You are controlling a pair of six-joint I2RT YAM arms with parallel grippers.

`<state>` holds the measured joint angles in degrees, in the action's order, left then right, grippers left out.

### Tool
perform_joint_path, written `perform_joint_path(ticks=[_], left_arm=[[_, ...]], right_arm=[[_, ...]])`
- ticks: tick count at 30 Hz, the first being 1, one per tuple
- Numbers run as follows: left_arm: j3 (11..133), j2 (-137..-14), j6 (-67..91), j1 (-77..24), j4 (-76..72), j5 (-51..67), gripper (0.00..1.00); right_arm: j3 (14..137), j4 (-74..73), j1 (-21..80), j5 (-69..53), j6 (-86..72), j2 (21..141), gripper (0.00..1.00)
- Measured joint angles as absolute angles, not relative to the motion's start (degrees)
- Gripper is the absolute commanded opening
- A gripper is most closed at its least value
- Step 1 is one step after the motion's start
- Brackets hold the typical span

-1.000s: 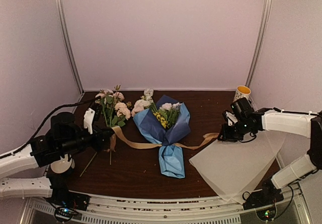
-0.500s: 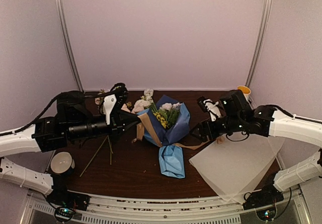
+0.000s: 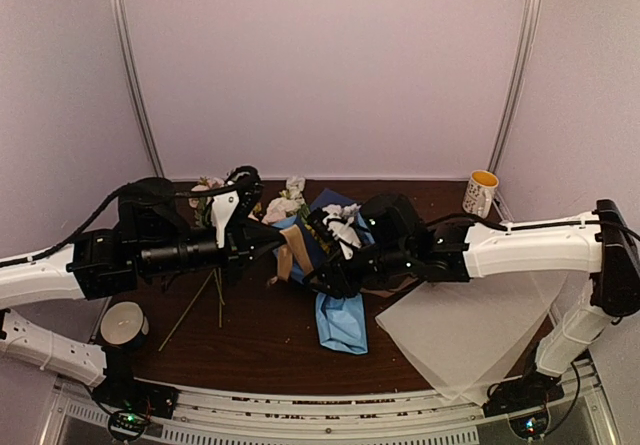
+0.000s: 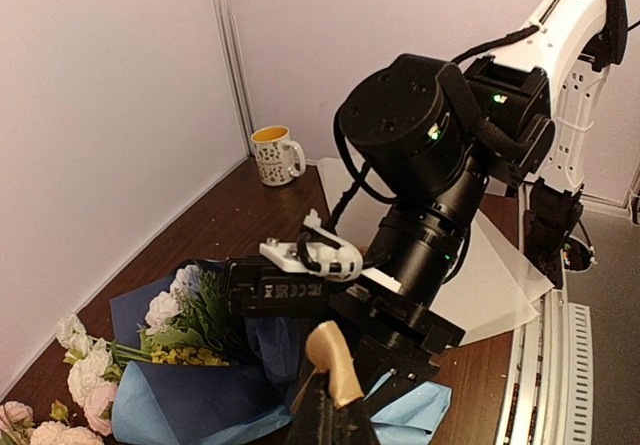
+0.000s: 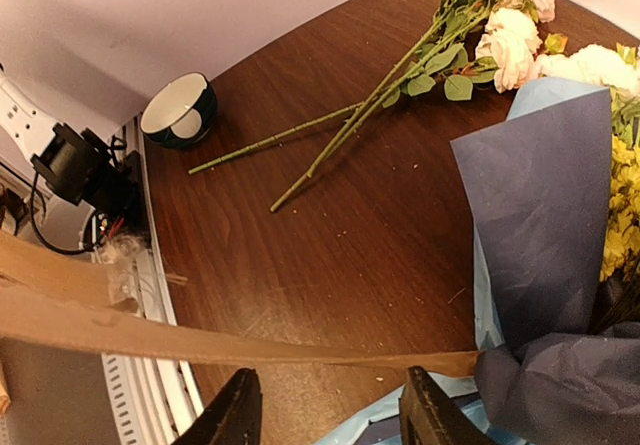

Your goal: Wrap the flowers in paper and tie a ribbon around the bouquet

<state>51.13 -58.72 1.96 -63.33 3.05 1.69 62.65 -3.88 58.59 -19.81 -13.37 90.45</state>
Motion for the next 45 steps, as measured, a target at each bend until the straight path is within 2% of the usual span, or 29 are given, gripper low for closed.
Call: perform_joint_path(ticks=[4, 9, 12, 17, 21, 26, 27, 28, 29, 31, 35, 41, 45], left_arm=[[51.13, -58.67, 1.89, -63.33, 3.03, 1.21, 0.00], [51.11, -58.06, 1.69, -63.33, 3.05, 0.47, 0.00], [51.00, -57.49, 1.63, -63.33, 3.05, 0.05, 0.00], [50.39, -56.66, 1.56, -63.33, 3.01, -0.45, 0.00], [48.31, -55.24, 1.63, -63.35, 2.81, -1.32, 0.00], [39.77, -52.29, 2.35, -63.40, 1.61, -4.19, 0.00], [38.28, -53.01, 2.68, -63.44, 1.76, -4.32, 0.12], [36.93, -54.52, 3.05, -63.51, 1.83, -4.32, 0.29], [35.83, -56.69, 3.55, -63.79, 1.76, -4.32, 0.42], [34.26, -62.35, 4.12, -64.99, 2.07, -4.27, 0.65], [33.63, -70.28, 4.38, -67.99, 4.45, -2.98, 0.76], [33.89, -70.89, 2.79, -68.36, 4.47, -0.30, 0.82], [33.89, -67.70, 1.13, -68.29, 3.66, -0.01, 0.81]], right_arm=[[62.65, -1.67, 58.59, -19.46, -13.85, 91.77, 0.33], [62.85, -0.08, 58.57, -17.45, -14.72, 92.82, 0.37], [64.31, -0.23, 58.48, -16.34, -14.96, 94.17, 0.35], [66.43, -0.19, 58.35, -15.77, -14.90, 96.40, 0.01], [66.32, -0.27, 57.95, -15.00, -15.59, 96.36, 0.00], [64.79, -0.21, 56.86, -14.76, -15.88, 95.53, 0.00], [64.40, -0.23, 56.69, -14.70, -15.90, 95.29, 0.00], [64.16, -0.23, 56.60, -14.68, -15.92, 95.11, 0.00], [64.07, -0.38, 56.58, -14.68, -15.92, 95.02, 0.00], [64.07, -0.36, 56.47, -14.66, -15.92, 94.94, 0.00], [63.96, -0.34, 56.47, -14.70, -15.90, 94.91, 0.00], [63.59, -0.43, 56.47, -14.72, -15.75, 94.85, 0.00], [63.48, -0.40, 56.47, -14.76, -15.57, 94.83, 0.00]])
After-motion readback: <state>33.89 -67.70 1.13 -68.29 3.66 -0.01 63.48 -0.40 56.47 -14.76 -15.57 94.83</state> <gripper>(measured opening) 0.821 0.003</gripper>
